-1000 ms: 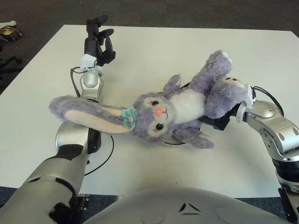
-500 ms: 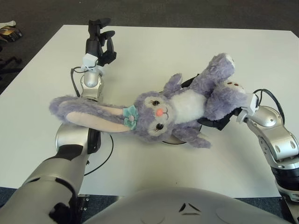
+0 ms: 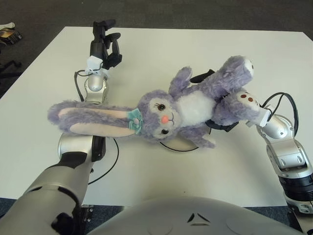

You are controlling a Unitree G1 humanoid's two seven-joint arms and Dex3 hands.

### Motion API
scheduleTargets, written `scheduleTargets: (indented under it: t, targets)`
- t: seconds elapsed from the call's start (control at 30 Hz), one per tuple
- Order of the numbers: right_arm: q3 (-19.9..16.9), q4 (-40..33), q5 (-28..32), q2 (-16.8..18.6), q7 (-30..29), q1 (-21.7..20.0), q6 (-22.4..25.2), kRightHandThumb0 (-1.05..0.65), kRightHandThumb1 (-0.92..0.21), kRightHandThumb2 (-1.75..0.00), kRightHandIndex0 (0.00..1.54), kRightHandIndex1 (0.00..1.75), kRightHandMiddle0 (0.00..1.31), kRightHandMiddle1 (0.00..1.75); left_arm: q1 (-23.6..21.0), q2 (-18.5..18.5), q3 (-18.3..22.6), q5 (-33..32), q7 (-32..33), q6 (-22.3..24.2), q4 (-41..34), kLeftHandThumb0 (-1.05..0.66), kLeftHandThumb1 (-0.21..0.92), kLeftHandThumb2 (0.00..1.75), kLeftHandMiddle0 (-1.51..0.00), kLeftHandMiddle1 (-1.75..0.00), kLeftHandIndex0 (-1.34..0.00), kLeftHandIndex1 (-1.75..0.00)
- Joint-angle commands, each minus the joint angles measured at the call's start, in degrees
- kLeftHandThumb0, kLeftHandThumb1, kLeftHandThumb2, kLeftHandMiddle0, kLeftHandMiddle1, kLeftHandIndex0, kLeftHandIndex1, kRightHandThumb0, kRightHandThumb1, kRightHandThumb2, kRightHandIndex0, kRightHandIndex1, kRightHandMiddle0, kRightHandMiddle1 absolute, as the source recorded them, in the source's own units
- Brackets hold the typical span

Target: Put the doll into the plate.

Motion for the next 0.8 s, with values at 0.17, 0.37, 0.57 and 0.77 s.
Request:
scheduleTargets:
  t: [0.17,0.37,0.57,0.77]
  targets:
    - [-1.0,0.2,1.4,0.8,1.4,-0.1,-0.2,0.19,-0.07,-1.4,0.03,0.28,0.0,0.85,0.5,0.1,-0.2,0.4,1.6,0.4,-0.3,-0.6,0.92,0.77,-0.19,-1.01,0.0,-1.17]
    - [-1.3,0.3,1.7,1.3,1.8,-0.3,0.0,0.15,-0.06,-1.38,0.04,0.27,0.0,0.84,0.5,0.1,-0.4,0.8,2.6,-0.2,0.0,-0.61,0.92,0.74,-0.18,-1.01,0.0,-1.19]
    - [-1.6,0.2,1.6,1.7,2.1,-0.4,0.0,0.16,-0.06,-1.39,0.03,0.27,0.0,0.84,0.5,0.2,-0.7,0.8,2.2,-0.3,0.2,-0.6,0.92,0.71,-0.15,-1.0,0.0,-1.22]
    - [-1.8,0.2,0.5,1.5,2.0,-0.5,-0.7,0.17,-0.07,-1.39,0.05,0.27,0.0,0.85,0.5,0.4,-0.9,0.7,1.9,-0.1,0.2,-0.6,0.92,0.73,-0.12,-0.98,0.0,-1.23]
